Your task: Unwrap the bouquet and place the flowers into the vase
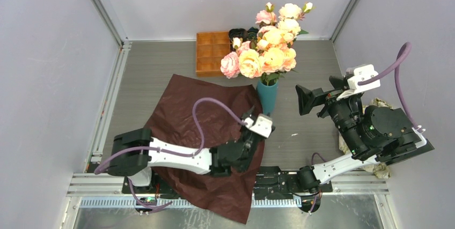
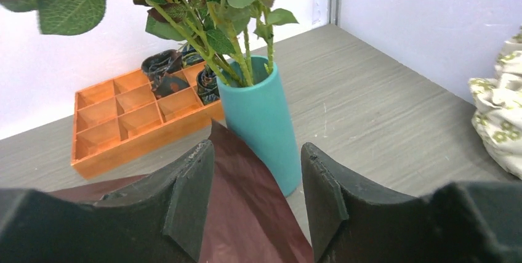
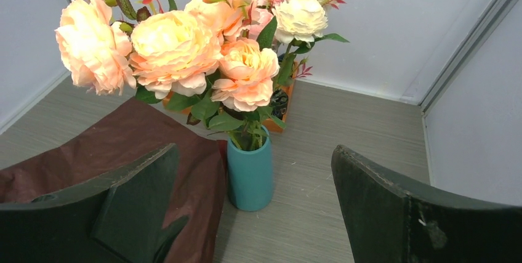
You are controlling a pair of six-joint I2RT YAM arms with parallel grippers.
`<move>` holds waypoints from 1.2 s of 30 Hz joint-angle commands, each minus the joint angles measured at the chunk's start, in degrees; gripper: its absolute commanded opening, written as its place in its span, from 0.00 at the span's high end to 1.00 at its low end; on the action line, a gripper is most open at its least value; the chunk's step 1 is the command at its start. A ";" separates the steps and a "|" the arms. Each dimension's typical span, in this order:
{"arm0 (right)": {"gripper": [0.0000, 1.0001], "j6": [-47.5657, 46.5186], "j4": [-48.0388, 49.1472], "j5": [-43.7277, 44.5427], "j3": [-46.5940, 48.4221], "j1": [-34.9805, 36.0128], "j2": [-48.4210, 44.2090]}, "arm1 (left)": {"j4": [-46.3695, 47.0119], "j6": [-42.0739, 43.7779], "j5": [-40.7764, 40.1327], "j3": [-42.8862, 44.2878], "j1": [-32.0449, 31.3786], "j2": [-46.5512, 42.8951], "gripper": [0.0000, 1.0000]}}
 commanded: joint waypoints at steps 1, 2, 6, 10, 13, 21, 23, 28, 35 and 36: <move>0.01 2.65 1.76 16.06 0.31 0.07 0.18 | 13.75 11.77 -10.27 -2.16 -5.42 -5.28 0.45; 0.01 2.69 1.72 16.11 0.34 0.10 0.31 | 16.92 14.40 -11.72 -2.68 -6.62 -5.85 0.45; 0.00 4.06 1.36 17.64 0.33 0.14 0.93 | 27.72 29.36 -16.73 -1.91 -11.11 -7.86 0.46; 0.01 6.05 -0.03 18.70 0.34 0.14 1.44 | 27.79 35.01 -20.12 -0.11 -13.26 -12.89 0.48; 0.01 7.31 -0.72 18.70 0.54 0.10 1.47 | 27.79 34.84 -21.02 -1.87 -14.36 -19.12 0.49; 0.01 10.82 -2.51 18.75 1.10 0.08 0.12 | 27.61 33.58 -23.08 -8.89 -15.03 -32.28 0.52; 0.01 10.83 -2.56 18.71 1.00 0.09 0.12 | 27.61 33.59 -23.55 -9.67 -14.99 -33.10 0.53; 0.00 10.83 -2.62 18.70 0.96 0.12 0.40 | 27.61 34.18 -23.86 -9.77 -14.97 -32.76 0.53; 0.01 5.89 0.88 18.76 -0.77 0.08 1.10 | 27.61 34.71 -24.01 -9.96 -14.99 -32.89 0.53; 0.01 5.41 1.45 18.78 -0.80 0.05 1.41 | 27.61 34.65 -24.03 -10.20 -15.07 -33.27 0.52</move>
